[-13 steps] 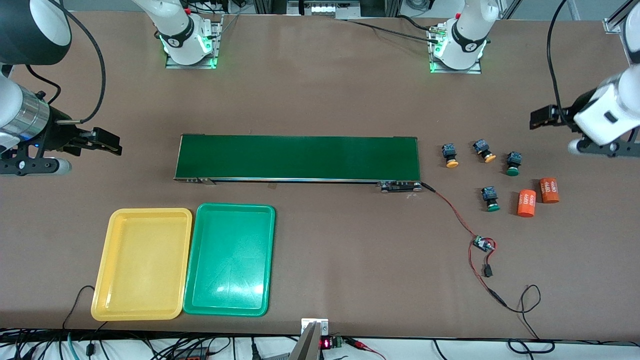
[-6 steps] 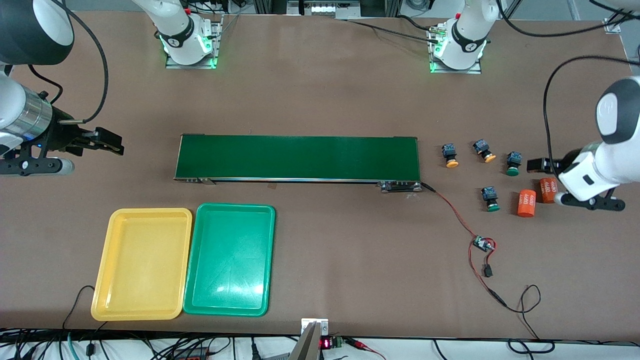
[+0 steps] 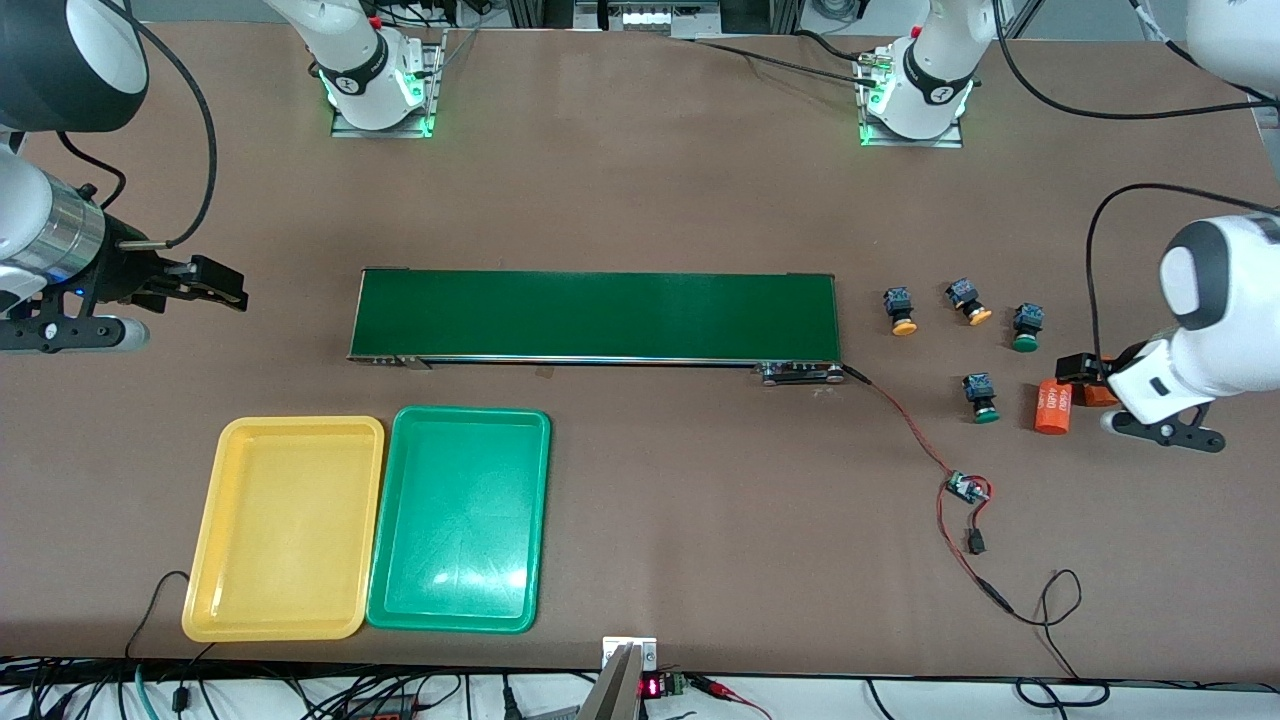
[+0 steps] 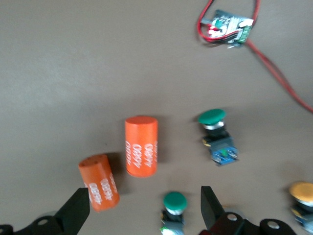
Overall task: Sort buttons by color to trays
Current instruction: 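Grasp an orange cylinder with the left gripper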
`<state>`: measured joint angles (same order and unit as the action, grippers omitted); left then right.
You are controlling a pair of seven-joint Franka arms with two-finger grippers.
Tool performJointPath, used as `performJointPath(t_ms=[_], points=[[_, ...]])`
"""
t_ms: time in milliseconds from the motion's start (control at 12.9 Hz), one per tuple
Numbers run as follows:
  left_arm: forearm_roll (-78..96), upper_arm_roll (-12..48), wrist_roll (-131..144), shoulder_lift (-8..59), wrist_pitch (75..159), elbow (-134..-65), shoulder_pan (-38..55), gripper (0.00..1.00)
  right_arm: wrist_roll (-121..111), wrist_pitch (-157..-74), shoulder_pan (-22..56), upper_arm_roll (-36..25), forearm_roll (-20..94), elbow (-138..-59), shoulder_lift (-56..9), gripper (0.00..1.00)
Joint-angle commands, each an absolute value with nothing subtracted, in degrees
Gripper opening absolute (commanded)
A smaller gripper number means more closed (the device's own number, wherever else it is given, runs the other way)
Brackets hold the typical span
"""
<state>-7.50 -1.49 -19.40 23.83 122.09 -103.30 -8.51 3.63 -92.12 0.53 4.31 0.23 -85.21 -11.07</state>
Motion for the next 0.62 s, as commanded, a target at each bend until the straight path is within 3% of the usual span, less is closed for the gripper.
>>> performJointPath(t_ms=[0,156,544], points=[[-9.40,-1.23,-21.36,23.81,130.84,-109.23,-9.40,1.00,2.90,-92.29,0.53,4.22,0.09,-85.61,-10.99,1.00],[-9.40,-1.23,-22.66,25.74,136.91,-111.17,-10.54,1.00,2.90,-92.29,0.70,4.22,-0.17,-85.61,-10.90,1.00],[-9.41,-1.05,-24.43,28.47,143.07,-113.90,-12.22,0.97,2.90,-92.29,0.70,4.22,-0.26,-85.61,-10.90,1.00]])
